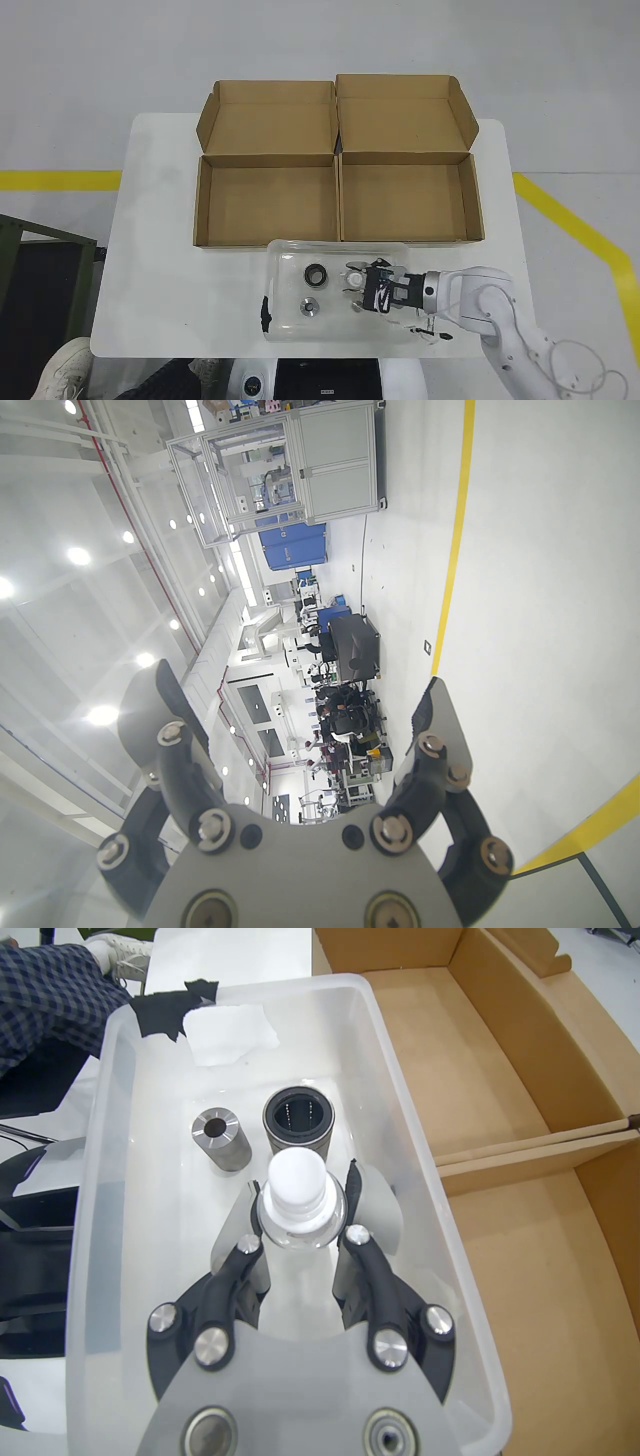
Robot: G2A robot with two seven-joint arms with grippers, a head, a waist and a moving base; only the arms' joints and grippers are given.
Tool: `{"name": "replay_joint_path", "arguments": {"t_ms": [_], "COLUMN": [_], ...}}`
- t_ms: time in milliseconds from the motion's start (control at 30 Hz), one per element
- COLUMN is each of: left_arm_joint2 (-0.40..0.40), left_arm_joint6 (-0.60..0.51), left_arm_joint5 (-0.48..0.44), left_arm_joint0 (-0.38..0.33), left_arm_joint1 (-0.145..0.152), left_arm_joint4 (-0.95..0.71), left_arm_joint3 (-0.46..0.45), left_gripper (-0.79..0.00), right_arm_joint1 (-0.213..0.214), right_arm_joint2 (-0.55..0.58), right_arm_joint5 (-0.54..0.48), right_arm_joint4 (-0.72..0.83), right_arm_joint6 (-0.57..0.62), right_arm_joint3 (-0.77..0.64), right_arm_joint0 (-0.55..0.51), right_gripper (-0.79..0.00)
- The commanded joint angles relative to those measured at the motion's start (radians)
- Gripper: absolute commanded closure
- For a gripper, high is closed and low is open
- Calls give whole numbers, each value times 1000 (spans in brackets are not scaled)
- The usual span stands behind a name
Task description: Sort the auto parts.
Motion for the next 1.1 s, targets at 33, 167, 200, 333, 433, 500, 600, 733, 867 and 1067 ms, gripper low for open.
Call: {"name": "replay_joint_path", "arguments": {"t_ms": [33,167,200,333,433,500,600,733,867,1067], "left_arm_joint2": [0,0,0,0,0,0,0,0,0,0], "left_arm_joint6": [0,0,0,0,0,0,0,0,0,0], "left_arm_joint5": [0,0,0,0,0,0,0,0,0,0], "left_arm_joint0": [0,0,0,0,0,0,0,0,0,0], "left_arm_joint1": [0,0,0,0,0,0,0,0,0,0], "left_arm_joint4": [0,0,0,0,0,0,0,0,0,0], "left_arm_joint3": [0,0,0,0,0,0,0,0,0,0], "left_gripper": [-785,-785,-785,-785,-785,-785,-785,-785,-785,-785], "right_arm_joint1": [4,9,10,13,17,20,22,23,19,13], "right_arm_joint2": [14,42,46,64,67,70,76,87,93,101], "right_arm_joint5": [-12,-31,-45,-88,-88,-88,-88,-88,-71,-69], "right_arm_joint4": [14,44,66,127,167,195,237,296,381,466], "right_arm_joint6": [-38,-117,-151,-248,-307,-343,-387,-433,-486,-545], "right_arm_joint3": [-21,-29,-27,12,39,59,86,115,147,190], "right_arm_joint0": [-11,-25,-27,-17,-6,1,13,28,38,67], "right_gripper": [0,0,0,0,0,0,0,0,0,0]}}
